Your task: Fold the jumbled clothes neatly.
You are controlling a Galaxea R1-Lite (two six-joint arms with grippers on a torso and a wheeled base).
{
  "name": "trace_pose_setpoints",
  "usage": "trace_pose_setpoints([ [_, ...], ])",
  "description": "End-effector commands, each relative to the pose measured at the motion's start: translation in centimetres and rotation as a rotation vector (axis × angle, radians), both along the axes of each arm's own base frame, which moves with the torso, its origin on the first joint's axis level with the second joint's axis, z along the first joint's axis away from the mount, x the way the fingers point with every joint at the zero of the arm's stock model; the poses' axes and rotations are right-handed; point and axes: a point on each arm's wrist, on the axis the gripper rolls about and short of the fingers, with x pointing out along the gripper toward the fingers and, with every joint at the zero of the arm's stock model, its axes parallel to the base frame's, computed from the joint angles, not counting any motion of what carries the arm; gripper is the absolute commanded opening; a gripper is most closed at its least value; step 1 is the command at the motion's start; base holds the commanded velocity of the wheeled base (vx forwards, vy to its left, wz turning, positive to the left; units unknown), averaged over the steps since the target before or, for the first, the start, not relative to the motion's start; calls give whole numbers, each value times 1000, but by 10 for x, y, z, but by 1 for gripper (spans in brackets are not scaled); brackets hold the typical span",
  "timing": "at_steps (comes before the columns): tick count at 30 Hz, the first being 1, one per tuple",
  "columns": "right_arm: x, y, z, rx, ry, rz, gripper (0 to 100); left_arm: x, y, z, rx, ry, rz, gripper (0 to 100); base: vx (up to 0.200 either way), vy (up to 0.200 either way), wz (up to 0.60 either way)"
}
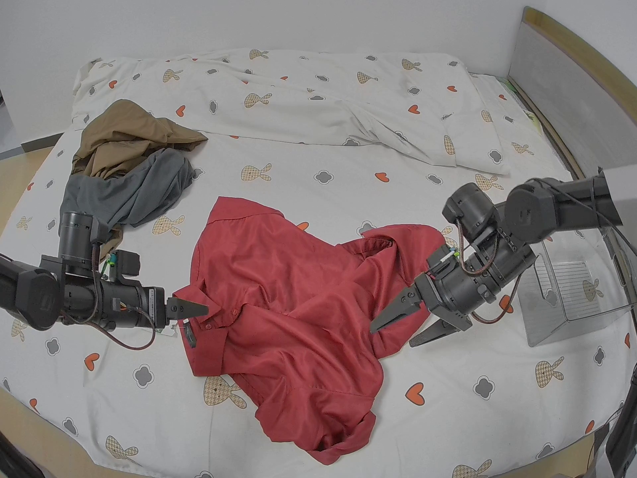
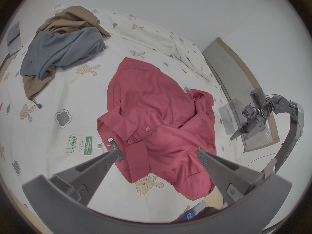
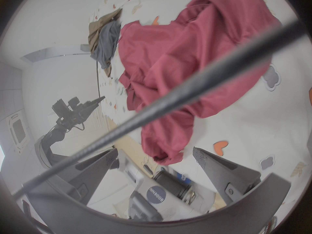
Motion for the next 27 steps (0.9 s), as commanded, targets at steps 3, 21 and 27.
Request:
trace_pose_setpoints([
  [3, -4, -45, -15, 48, -78, -85, 100, 20, 0, -60, 34, 105, -15, 100, 0, 0, 0],
  [21, -13, -55, -12, 56, -100, -106, 100, 24, 0, -98, -82, 297, 215, 100, 0, 0, 0],
  [27, -16, -57, -13, 53, -93, -108, 100, 36, -1, -106, -106, 261, 229, 100, 0, 0, 0],
])
